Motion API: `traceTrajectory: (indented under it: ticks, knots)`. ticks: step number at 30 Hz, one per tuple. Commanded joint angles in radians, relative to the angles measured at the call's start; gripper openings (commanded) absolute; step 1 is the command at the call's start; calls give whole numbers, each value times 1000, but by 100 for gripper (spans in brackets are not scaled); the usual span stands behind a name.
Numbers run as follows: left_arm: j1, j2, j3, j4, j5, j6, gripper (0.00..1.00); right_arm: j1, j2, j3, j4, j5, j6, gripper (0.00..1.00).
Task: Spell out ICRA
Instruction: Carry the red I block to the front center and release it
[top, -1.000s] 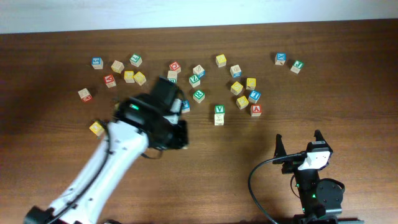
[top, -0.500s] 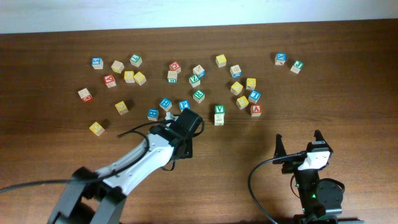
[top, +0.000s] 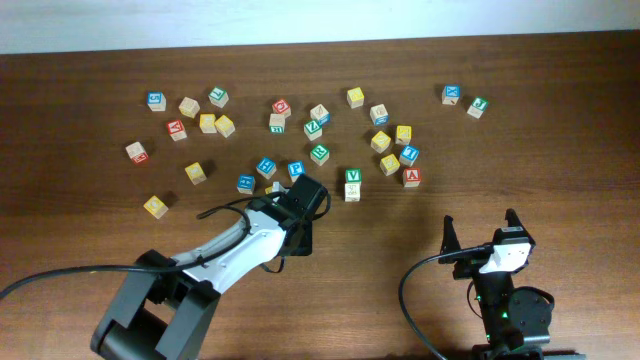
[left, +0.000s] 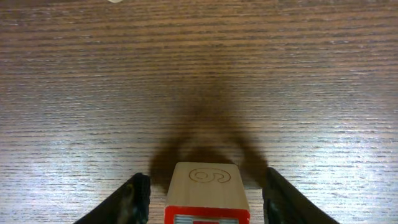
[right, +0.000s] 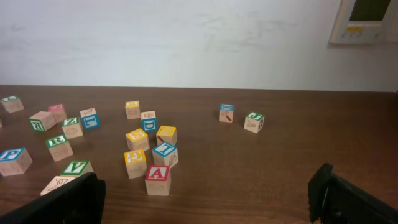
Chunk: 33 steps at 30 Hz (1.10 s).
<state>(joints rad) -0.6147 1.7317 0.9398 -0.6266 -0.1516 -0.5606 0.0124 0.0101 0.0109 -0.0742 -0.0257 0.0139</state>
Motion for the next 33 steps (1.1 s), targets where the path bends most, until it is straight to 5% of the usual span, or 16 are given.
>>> traceTrajectory:
  ticks: [1, 3, 9, 12, 14, 21, 26, 33]
  knots:
    - [2, 19, 13, -3, 25, 8, 44, -7, -6, -5, -5, 5, -6, 98]
    - [2, 19, 14, -8, 63, 5, 24, -7, -6, -5, -5, 5, -6, 98]
    - [2, 19, 15, -24, 62, -31, 22, -7, -6, -5, -5, 5, -6, 98]
    - [2, 19, 15, -22, 62, -30, 40, -7, -6, -5, -5, 5, -6, 98]
    - [2, 19, 15, -21, 62, -30, 67, -7, -6, -5, -5, 5, -6, 98]
    - [2, 18, 94, -82, 58, -29, 82, -7, -6, -5, -5, 5, -6, 98]
    - [2, 18, 317, -268, 0, -29, 93, -7, -6, -5, -5, 5, -6, 98]
    - [99, 18, 703, -556, -29, -29, 94, -7, -6, -5, -5, 5, -6, 98]
